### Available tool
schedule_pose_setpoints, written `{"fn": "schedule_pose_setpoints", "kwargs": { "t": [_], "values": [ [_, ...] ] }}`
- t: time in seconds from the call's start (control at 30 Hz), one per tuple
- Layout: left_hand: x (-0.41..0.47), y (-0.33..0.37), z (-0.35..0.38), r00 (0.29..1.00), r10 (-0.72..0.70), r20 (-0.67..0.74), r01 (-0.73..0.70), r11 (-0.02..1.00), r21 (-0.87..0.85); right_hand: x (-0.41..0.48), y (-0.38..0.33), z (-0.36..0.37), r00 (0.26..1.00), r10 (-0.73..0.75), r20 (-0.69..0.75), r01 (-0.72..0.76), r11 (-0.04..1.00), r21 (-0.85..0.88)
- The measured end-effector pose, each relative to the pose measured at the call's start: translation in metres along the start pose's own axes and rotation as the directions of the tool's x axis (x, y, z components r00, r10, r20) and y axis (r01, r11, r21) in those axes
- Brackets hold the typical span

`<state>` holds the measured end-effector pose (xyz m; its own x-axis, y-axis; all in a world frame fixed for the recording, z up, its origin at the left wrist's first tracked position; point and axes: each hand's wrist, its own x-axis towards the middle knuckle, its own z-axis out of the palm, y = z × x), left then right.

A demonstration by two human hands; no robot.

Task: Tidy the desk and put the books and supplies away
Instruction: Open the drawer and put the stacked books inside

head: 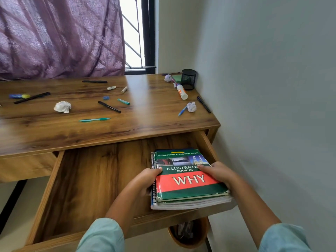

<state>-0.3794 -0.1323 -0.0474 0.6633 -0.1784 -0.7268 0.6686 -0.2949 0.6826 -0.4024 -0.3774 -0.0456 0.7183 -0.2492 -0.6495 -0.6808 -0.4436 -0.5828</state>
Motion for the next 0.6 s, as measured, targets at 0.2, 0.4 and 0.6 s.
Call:
{"fn": "schedule_pose_setpoints", "kwargs": {
  "t": [0.2,0.4,0.6],
  "values": [
    [0.037,-0.001,0.010,0.985,0.063,-0.163,-0.052,0.996,0.075,0.023,-0.005,0.012,0.989,-0.145,-0.033,0.147,0.985,0.089],
    [0.060,-0.013,0.031,0.985,0.045,-0.168,-0.038,0.998,0.041,0.041,0.003,0.021,0.980,-0.194,-0.038,0.193,0.981,-0.033],
    [0.080,-0.034,0.032,0.971,0.020,-0.237,0.018,0.988,0.156,0.053,0.022,0.035,0.996,-0.081,-0.046,0.076,0.993,-0.089]
  ]
}}
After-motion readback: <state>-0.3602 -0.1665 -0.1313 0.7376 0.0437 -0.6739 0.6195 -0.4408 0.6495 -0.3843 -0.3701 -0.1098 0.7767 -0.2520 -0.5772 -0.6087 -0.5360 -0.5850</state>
